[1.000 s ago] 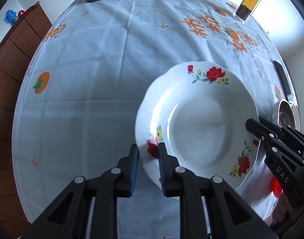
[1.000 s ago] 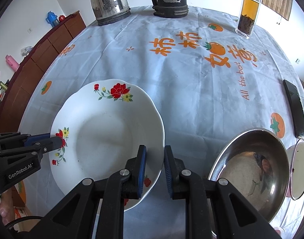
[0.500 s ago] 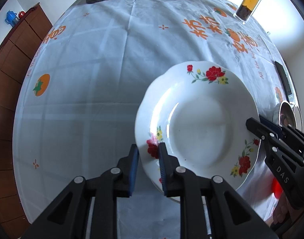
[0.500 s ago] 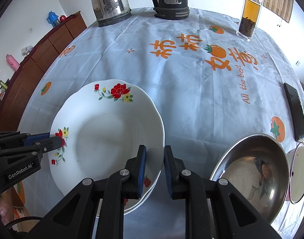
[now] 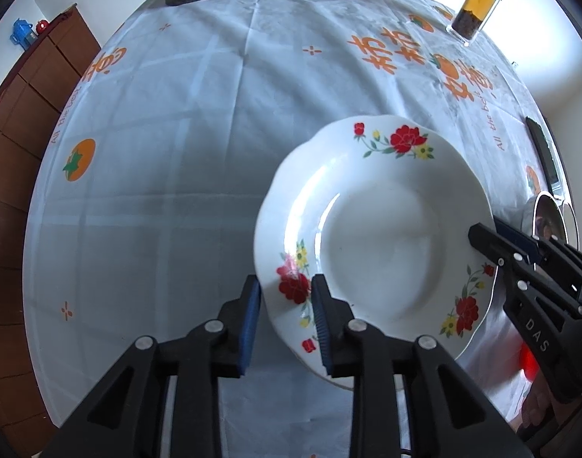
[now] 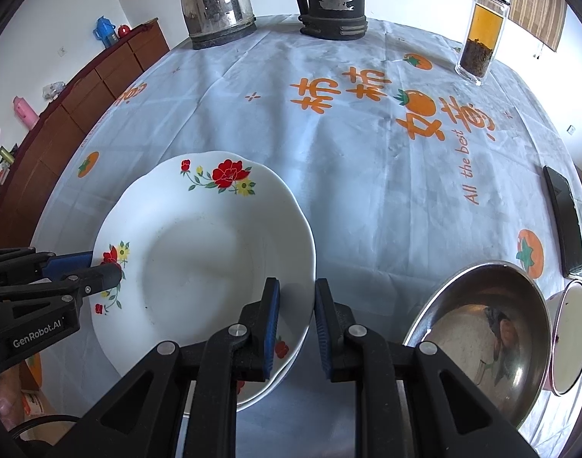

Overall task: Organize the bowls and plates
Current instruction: 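Hold the red-floral plate down on the stack with both tools, then open both tools and release the red-floral plate rim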

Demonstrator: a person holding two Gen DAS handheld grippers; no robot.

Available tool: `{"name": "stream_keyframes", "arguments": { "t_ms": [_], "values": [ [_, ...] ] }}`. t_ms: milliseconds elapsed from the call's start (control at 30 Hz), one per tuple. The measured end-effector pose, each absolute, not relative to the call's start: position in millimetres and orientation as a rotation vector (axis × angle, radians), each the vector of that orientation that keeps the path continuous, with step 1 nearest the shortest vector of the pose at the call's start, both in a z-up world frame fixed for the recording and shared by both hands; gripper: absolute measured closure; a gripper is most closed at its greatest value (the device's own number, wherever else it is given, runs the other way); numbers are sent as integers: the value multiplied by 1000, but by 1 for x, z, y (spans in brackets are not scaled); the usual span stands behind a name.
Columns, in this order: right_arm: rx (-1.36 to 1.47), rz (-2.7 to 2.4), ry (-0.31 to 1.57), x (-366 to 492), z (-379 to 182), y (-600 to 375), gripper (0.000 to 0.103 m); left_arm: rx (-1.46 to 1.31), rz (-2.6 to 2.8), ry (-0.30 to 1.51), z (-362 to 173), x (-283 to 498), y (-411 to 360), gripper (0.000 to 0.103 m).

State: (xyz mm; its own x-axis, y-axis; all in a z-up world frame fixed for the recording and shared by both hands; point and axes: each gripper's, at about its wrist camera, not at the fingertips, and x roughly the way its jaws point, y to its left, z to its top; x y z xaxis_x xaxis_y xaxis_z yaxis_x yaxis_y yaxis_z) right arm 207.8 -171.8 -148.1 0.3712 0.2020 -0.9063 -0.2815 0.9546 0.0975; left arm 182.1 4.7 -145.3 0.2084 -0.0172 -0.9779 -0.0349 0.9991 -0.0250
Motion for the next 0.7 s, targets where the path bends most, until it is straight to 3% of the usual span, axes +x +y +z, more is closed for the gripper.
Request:
{"name": "stream_keyframes", "arguments": {
  "t_ms": [167, 433, 533, 700],
  "values": [
    [-87, 311, 1146, 207, -147, -170, 83, -50, 36, 1347, -143, 181, 10, 59],
    [-90, 310, 1142, 206, -147, -169, 81, -55, 44, 1341, -140, 181, 12, 51],
    [-79, 319, 1146, 206, -147, -169, 75, -58, 53, 1341, -140, 181, 13, 46],
    [-80, 348, 1148, 203, -147, -163, 54, -53, 58, 1340, -139, 181, 13, 41]
  ]
}}
